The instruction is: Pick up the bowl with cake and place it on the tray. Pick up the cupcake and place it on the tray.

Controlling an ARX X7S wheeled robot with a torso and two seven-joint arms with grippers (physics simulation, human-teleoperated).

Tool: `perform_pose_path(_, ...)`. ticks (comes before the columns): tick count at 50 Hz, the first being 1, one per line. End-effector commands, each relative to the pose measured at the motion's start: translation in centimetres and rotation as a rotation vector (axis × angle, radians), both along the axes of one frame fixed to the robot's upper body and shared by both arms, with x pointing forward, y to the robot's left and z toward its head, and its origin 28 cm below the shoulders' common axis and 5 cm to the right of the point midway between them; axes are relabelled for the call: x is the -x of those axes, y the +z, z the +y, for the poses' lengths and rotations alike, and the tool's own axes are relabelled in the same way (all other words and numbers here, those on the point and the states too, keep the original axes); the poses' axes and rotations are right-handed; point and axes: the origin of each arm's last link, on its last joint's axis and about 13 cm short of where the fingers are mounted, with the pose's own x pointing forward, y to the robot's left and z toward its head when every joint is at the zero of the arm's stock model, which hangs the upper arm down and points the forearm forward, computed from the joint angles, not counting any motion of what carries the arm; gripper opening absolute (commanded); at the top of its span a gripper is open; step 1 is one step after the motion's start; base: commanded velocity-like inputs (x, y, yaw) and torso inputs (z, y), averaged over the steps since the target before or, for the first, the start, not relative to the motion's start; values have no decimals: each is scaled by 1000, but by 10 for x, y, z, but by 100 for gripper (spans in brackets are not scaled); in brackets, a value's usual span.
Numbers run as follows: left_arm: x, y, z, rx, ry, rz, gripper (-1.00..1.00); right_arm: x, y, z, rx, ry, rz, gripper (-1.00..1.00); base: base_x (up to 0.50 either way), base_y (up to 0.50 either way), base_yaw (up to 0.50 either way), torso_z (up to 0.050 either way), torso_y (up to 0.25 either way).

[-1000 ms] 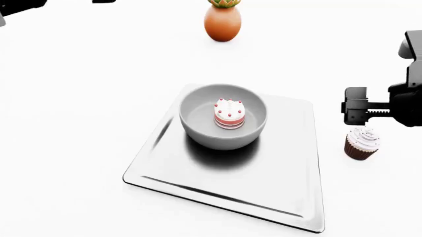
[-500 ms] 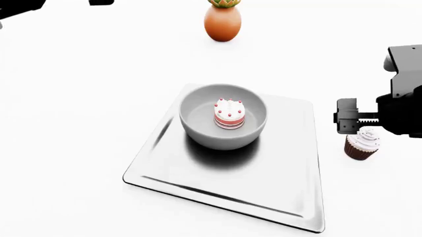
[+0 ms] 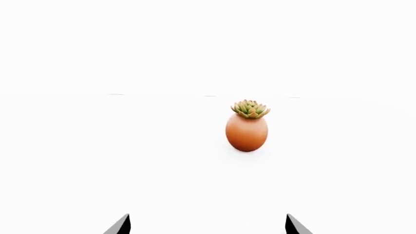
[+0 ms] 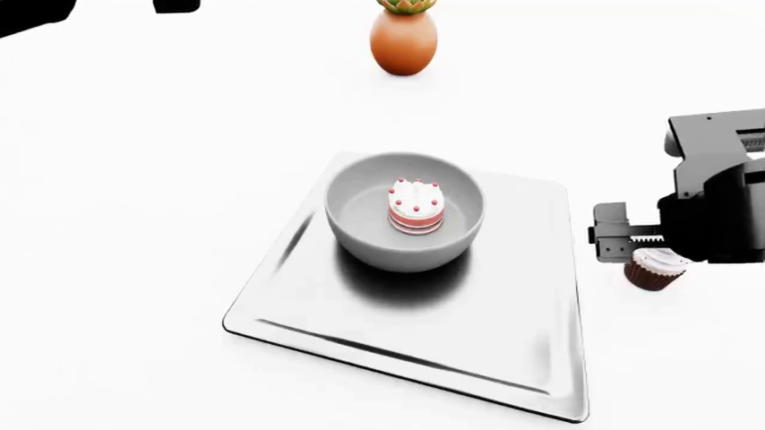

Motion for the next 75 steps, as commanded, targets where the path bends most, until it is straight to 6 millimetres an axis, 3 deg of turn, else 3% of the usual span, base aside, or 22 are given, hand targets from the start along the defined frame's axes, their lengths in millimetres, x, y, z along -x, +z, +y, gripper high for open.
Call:
perform_pose_path(1,0,1,0,-2,-2,-2,100,2,-11,-5,24,-30,49,100,0,0,0,0,0)
perform_pose_path(36,2,-2,0,-3,-3,-1,100,-15,-37,-5,39,-31,89,100,0,0,0,0,0)
perform_pose_path(37,3,-2,0,-3,-1,-1,100,-15,-37,-4,37,-26,85,-100,0,0,0,0,0)
perform_pose_path(50,8,3,3,2,3,-14,100,-4,-21,-8,34,-7,-5,-100,0,0,0,0,0)
perform_pose_path(57,11,4,4,1,7,-18,100,6,3,-9,41,-19,-47,-100,0,0,0,0,0)
perform_pose_path(65,17,6,5,1,17,-24,100,15,30,-1,60,8,-60,-100,0,0,0,0,0)
perform_pose_path(75,20,5,7,2,27,-23,100,18,45,17,126,118,-52,-100,0,0,0,0,0)
